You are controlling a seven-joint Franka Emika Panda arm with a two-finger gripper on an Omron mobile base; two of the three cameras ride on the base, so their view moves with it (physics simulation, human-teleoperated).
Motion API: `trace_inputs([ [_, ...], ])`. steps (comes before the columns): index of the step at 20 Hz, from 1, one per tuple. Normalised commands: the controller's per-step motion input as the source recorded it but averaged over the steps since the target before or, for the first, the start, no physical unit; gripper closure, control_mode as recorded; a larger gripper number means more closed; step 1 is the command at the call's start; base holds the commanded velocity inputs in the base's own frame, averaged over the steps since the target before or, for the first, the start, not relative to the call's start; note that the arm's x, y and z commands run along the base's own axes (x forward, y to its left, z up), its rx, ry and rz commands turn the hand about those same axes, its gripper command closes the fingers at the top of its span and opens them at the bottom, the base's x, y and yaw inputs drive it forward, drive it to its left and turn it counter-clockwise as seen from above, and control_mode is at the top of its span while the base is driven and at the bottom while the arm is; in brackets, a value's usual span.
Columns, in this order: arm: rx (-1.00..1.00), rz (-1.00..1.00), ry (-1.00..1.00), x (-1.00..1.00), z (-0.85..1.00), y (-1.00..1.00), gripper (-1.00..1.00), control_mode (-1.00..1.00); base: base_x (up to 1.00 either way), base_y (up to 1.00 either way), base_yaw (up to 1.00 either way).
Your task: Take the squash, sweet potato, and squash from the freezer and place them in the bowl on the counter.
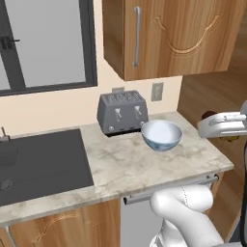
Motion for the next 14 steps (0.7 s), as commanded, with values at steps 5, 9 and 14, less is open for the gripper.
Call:
trace_inputs([
  [5, 0.0, 0.0, 0.0, 0.0, 0.0, 0.0, 1.0, 1.0, 0.02, -0.5, 0.01],
  [9, 0.0, 0.0, 0.0, 0.0, 0.0, 0.0, 1.0, 1.0, 0.26, -0.29, 0.0],
  [14, 0.0, 0.0, 0.0, 0.0, 0.0, 0.0, 1.0, 1.0, 0.45, -0.21, 0.0],
])
